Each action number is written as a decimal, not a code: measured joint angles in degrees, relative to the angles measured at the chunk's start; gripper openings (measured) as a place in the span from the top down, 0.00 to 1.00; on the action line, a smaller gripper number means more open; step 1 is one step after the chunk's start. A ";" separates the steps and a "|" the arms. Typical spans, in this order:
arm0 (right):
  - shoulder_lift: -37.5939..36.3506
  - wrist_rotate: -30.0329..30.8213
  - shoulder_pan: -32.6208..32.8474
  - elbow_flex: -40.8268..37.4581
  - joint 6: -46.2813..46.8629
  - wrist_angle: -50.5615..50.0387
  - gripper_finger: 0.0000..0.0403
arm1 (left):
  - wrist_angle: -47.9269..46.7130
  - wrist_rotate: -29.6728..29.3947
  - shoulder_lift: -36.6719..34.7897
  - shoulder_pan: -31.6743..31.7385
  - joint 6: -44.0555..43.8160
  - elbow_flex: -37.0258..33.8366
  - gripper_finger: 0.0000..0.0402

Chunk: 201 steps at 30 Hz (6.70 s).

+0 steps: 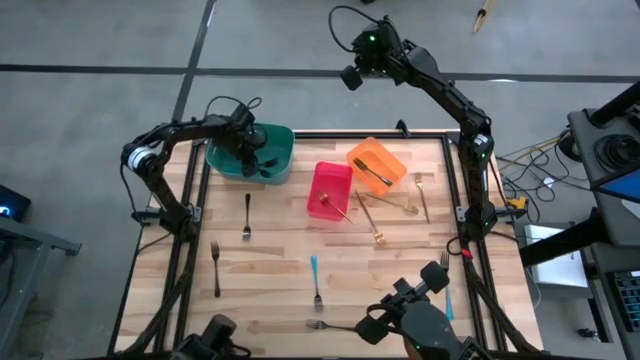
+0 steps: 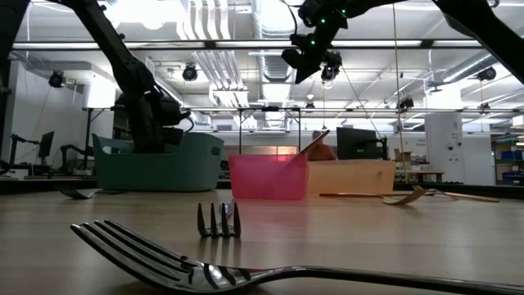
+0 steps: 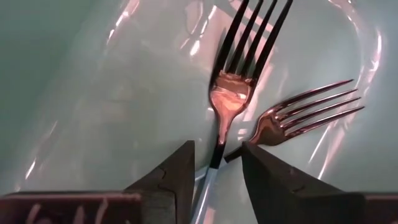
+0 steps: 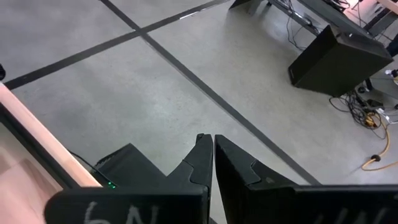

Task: Sort silverware by color (type)
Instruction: Adjust the blue fork in the green bin, then put the golden fork into the red bin

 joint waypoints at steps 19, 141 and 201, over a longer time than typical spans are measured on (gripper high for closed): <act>-4.57 -1.65 -0.44 0.83 5.37 1.52 0.98 | 0.52 0.23 1.24 -0.02 -0.13 0.13 0.72; -8.54 -16.03 3.76 0.90 30.19 -13.81 0.98 | -22.30 19.87 -7.76 -0.63 -0.72 21.69 1.00; -31.25 -22.25 8.68 -71.77 57.36 -28.04 0.86 | 9.23 19.03 -15.21 -0.50 -14.30 18.93 1.00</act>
